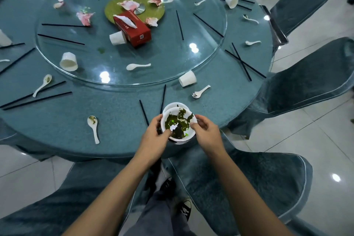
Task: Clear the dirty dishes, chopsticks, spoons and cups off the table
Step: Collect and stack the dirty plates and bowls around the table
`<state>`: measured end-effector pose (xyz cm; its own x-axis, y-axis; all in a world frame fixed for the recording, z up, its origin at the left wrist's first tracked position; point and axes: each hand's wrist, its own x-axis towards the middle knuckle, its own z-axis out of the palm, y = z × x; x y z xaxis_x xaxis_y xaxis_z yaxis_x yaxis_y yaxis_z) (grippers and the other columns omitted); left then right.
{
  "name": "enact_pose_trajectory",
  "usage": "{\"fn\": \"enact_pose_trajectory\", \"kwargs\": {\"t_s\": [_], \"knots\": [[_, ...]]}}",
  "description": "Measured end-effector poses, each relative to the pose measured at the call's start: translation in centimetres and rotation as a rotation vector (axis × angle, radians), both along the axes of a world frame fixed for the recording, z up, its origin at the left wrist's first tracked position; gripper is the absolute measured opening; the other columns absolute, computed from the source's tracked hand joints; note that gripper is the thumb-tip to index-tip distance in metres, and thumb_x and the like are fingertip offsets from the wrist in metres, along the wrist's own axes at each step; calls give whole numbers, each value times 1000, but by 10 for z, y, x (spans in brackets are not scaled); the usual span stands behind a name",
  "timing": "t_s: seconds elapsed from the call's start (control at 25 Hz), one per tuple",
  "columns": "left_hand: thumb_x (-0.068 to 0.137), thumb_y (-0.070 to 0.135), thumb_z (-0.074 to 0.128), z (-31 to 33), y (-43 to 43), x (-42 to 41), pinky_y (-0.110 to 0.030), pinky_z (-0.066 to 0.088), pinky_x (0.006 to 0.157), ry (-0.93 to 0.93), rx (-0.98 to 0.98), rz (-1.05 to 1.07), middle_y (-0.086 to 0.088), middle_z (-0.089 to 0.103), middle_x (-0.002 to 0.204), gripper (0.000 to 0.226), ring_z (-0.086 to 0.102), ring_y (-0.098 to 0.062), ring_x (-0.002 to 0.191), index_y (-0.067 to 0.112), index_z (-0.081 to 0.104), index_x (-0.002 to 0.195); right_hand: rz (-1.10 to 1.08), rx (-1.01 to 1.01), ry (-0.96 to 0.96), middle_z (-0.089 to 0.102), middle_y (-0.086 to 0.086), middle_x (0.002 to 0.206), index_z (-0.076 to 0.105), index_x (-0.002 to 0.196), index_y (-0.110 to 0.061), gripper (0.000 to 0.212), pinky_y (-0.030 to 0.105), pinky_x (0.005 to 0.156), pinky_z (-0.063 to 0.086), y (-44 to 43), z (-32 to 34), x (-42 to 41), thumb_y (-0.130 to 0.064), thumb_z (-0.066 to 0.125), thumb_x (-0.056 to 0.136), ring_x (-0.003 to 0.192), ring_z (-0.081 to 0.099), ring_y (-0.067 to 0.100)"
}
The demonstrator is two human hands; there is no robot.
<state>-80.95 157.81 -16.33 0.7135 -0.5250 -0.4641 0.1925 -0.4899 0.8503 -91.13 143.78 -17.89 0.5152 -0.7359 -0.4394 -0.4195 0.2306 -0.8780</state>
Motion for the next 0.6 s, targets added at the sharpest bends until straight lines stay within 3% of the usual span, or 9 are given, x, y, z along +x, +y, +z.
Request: {"fn": "enact_pose_trajectory", "kwargs": {"t_s": [0.2, 0.32, 0.4, 0.48, 0.6], "knots": [[62, 47, 62, -25, -27, 31, -48, 54, 101, 52, 15, 25, 16, 69, 117, 51, 67, -15, 112, 56, 57, 112, 11, 9, 15, 74, -12, 100, 66, 107, -28, 26, 25, 89, 56, -22, -13, 26, -6, 65, 94, 98, 70, 6], [61, 49, 61, -36, -42, 47, -48, 53, 101, 69, 22, 24, 19, 70, 114, 45, 68, -15, 110, 68, 56, 102, 10, 32, 37, 74, -6, 106, 69, 118, -19, 27, 26, 90, 55, -35, -21, 42, -8, 64, 93, 100, 70, 8], [62, 50, 61, -42, -50, 54, -47, 53, 102, 78, 46, 14, 22, 69, 112, 44, 68, -13, 108, 63, 55, 104, 17, 31, 76, 75, -7, 105, 71, 116, -22, 27, 31, 94, 56, -41, -28, 51, -10, 65, 92, 100, 70, 8], [62, 48, 62, -50, -56, 60, -47, 51, 104, 97, 67, -5, 21, 69, 112, 47, 67, -12, 110, 55, 55, 108, 31, 14, 116, 76, -11, 100, 72, 99, -36, 21, 40, 97, 56, -42, -36, 57, -19, 67, 87, 99, 71, 9], [57, 52, 61, -60, -64, 66, -45, 48, 107, 120, 92, -48, 17, 70, 115, 66, 65, -10, 112, 45, 54, 123, 39, 24, 151, 76, -13, 97, 69, 88, -48, 19, 45, 97, 55, -45, -52, 63, -40, 63, 72, 99, 71, 11]]}}
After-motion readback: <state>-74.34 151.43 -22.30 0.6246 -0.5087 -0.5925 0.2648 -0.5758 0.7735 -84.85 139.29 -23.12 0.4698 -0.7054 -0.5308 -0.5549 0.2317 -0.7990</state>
